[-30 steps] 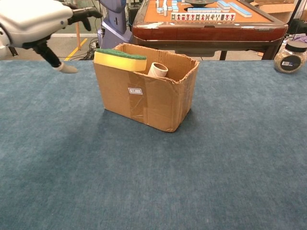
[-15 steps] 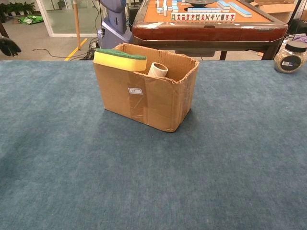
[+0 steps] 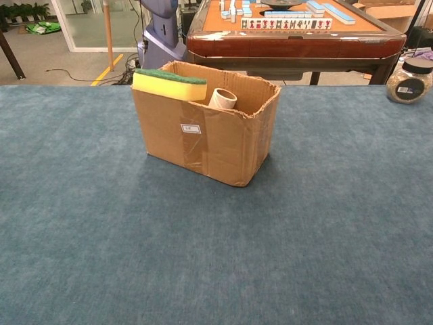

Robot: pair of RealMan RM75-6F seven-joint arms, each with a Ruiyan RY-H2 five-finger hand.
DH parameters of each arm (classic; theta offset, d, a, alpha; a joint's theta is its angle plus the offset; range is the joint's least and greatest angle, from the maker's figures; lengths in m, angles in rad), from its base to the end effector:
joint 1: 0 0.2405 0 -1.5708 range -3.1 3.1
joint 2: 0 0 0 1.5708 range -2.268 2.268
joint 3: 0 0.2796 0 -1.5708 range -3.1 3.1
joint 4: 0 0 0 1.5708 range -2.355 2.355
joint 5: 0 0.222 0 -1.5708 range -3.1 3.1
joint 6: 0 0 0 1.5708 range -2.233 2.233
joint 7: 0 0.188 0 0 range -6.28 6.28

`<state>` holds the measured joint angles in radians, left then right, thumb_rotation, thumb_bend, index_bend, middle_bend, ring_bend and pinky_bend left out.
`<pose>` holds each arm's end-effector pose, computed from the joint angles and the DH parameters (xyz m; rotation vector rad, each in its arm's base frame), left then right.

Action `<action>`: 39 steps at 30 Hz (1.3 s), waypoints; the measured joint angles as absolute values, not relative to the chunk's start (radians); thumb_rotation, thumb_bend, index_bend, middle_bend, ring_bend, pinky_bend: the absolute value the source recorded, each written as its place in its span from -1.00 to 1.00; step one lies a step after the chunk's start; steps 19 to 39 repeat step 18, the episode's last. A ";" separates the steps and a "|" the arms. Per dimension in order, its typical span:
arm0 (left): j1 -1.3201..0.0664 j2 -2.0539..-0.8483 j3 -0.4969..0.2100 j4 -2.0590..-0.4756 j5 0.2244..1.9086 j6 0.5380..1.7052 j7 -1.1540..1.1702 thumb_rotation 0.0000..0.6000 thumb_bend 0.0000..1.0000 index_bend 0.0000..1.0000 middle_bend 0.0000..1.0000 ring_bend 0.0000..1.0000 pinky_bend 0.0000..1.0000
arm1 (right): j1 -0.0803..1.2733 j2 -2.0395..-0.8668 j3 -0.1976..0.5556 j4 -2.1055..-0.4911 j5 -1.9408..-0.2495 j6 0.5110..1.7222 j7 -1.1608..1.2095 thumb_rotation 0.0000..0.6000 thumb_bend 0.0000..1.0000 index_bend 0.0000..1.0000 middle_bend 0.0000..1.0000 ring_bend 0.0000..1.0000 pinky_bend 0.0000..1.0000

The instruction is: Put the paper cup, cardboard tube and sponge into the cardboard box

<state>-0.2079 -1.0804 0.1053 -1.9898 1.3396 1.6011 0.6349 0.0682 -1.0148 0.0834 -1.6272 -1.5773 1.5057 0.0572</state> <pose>-0.2739 0.2206 0.1436 -1.4783 -0.7262 -0.5944 -0.3251 -0.2291 0.1958 1.4241 -0.8163 0.9466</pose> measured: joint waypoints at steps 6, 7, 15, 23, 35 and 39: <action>-0.141 -1.076 0.123 -1.937 1.354 1.638 0.558 1.00 -0.77 -0.55 -0.59 -0.78 -0.49 | 0.082 -1.029 0.074 -1.636 -1.584 1.487 0.019 1.00 -0.23 -0.26 -0.15 -0.32 -0.26; -0.134 -1.074 0.125 -1.933 1.359 1.639 0.542 1.00 -0.77 -0.54 -0.59 -0.78 -0.49 | 0.084 -1.029 0.073 -1.637 -1.583 1.483 0.019 1.00 -0.23 -0.26 -0.15 -0.32 -0.26; -0.092 -1.052 0.113 -1.913 1.357 1.630 0.492 1.00 -0.77 -0.51 -0.59 -0.78 -0.49 | 0.108 -1.018 0.075 -1.647 -1.560 1.439 0.018 1.00 -0.23 -0.26 -0.15 -0.32 -0.26; -0.084 -1.055 0.100 -1.911 1.337 1.620 0.498 1.00 -0.77 -0.50 -0.59 -0.78 -0.49 | 0.117 -1.012 0.075 -1.648 -1.549 1.418 0.022 1.00 -0.23 -0.26 -0.15 -0.32 -0.26; -0.084 -1.055 0.100 -1.911 1.337 1.620 0.498 1.00 -0.77 -0.50 -0.59 -0.78 -0.49 | 0.117 -1.012 0.075 -1.648 -1.549 1.418 0.022 1.00 -0.23 -0.26 -0.15 -0.32 -0.26; -0.084 -1.055 0.100 -1.911 1.337 1.620 0.498 1.00 -0.77 -0.50 -0.59 -0.78 -0.49 | 0.117 -1.012 0.075 -1.648 -1.549 1.418 0.022 1.00 -0.23 -0.26 -0.15 -0.32 -0.26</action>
